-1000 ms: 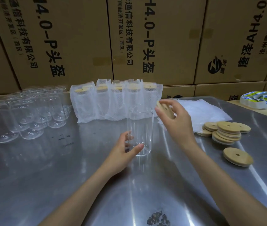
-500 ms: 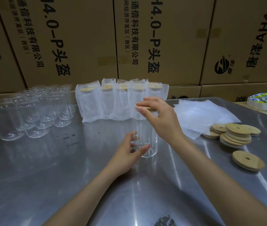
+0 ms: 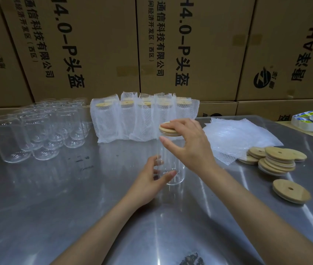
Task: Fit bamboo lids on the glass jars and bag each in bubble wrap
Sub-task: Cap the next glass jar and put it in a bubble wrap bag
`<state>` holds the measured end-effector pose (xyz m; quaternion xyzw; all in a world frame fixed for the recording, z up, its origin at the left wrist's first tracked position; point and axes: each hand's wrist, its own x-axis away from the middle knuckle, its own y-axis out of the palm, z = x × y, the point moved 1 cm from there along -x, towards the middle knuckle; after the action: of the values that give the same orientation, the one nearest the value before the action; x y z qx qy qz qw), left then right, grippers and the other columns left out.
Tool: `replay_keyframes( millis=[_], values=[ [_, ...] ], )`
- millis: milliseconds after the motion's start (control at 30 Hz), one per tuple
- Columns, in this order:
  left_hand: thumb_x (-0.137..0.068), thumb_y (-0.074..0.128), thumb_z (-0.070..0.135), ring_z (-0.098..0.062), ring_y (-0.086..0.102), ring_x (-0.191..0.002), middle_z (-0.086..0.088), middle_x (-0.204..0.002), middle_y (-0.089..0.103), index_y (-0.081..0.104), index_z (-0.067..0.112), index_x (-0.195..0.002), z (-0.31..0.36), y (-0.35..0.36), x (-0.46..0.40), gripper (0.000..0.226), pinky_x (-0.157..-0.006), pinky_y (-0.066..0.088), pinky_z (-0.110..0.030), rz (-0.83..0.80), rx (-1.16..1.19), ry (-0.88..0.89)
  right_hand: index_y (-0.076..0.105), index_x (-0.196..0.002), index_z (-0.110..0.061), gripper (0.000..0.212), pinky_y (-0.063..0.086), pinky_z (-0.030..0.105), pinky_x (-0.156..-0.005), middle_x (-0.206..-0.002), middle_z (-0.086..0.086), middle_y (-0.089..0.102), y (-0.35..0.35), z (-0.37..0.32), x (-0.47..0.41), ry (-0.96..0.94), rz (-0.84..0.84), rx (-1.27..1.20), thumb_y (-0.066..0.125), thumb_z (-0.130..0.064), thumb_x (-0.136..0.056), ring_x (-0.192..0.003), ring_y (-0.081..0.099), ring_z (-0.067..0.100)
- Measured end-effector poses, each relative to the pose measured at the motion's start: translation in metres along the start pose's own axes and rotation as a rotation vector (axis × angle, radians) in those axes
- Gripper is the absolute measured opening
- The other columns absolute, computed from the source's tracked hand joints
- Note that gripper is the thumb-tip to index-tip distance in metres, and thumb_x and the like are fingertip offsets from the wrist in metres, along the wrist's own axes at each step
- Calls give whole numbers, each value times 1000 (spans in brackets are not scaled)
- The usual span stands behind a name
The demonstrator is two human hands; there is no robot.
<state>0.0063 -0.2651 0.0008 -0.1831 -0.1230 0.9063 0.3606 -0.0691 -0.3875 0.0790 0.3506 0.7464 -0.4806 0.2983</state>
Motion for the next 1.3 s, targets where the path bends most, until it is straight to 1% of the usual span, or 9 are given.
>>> replay_keyframes(
  millis=[167, 267, 367, 533, 667, 833, 967, 1133, 1300],
  values=[
    [-85, 65, 42, -11, 53, -115, 8, -132, 45, 33, 25, -139, 1, 0, 0, 65, -94, 47, -24, -8, -22, 3, 64, -120, -28, 35, 38, 35, -103, -120, -9, 57, -1, 2, 3, -21, -34, 3, 62, -45, -89, -118, 45, 8],
    [-86, 65, 40, -12, 55, -113, 6, -132, 46, 33, 25, -138, 1, -1, -1, 63, -95, 47, -25, -6, -24, 8, 56, -129, -33, 47, 31, 25, -106, -126, -19, 51, -1, 8, 4, -15, -62, -98, 39, -56, -92, -122, 39, -2],
    [-85, 65, 43, -12, 55, -112, 8, -131, 46, 33, 27, -137, -2, -1, -2, 63, -94, 47, -26, -6, -40, 1, 46, -138, -35, 48, 29, 18, -105, -133, -21, 48, 5, 30, 15, 116, 16, -230, 29, -52, -97, -126, 37, -5],
    [-80, 64, 53, -7, 54, -112, 14, -130, 46, 32, 30, -137, -5, -1, -4, 69, -92, 46, -23, -22, -48, -2, 52, -134, -12, 37, 30, 37, -107, -135, 8, 55, 0, 98, 41, 484, -27, 272, 48, -19, -98, -131, 41, 23],
    [-67, 58, 63, -2, 53, -111, 19, -127, 46, 31, 32, -137, -4, -1, -3, 81, -89, 45, -19, -25, -42, 3, 49, -134, -9, 41, 25, 45, -113, -135, 9, 52, -3, 113, 36, 507, -55, 473, 50, -11, -93, -133, 38, 25],
    [-68, 58, 63, 1, 53, -108, 24, -123, 45, 31, 38, -131, -5, -2, -3, 73, -84, 45, -15, -21, -35, 8, 40, -135, -8, 41, 27, 43, -106, -133, 13, 52, -3, 124, 34, 768, -140, 583, 45, -11, -94, -128, 40, 29],
    [-79, 63, 53, 2, 54, -107, 21, -125, 46, 31, 38, -130, -8, -1, -4, 61, -80, 46, -12, -17, -32, 7, 52, -126, -12, 30, 31, 38, -98, -129, 12, 54, -5, 129, 34, 872, -147, 612, 44, -15, -97, -123, 41, 30],
    [-69, 59, 62, 0, 54, -111, 18, -129, 47, 31, 33, -137, -6, -2, -3, 78, -83, 45, -13, -29, -35, 6, 68, -109, -12, 36, 30, 42, -96, -116, 15, 60, -12, 133, 36, 917, 45, 500, 36, -27, -102, -117, 44, 33],
    [-67, 58, 65, 1, 53, -112, 16, -133, 47, 31, 32, -140, -6, -1, -2, 84, -89, 43, -16, -25, -45, 2, 68, -107, -8, 39, 32, 43, -90, -109, 16, 60, -14, 122, 40, 719, 298, 399, 36, -31, -102, -106, 47, 33]
  ],
)
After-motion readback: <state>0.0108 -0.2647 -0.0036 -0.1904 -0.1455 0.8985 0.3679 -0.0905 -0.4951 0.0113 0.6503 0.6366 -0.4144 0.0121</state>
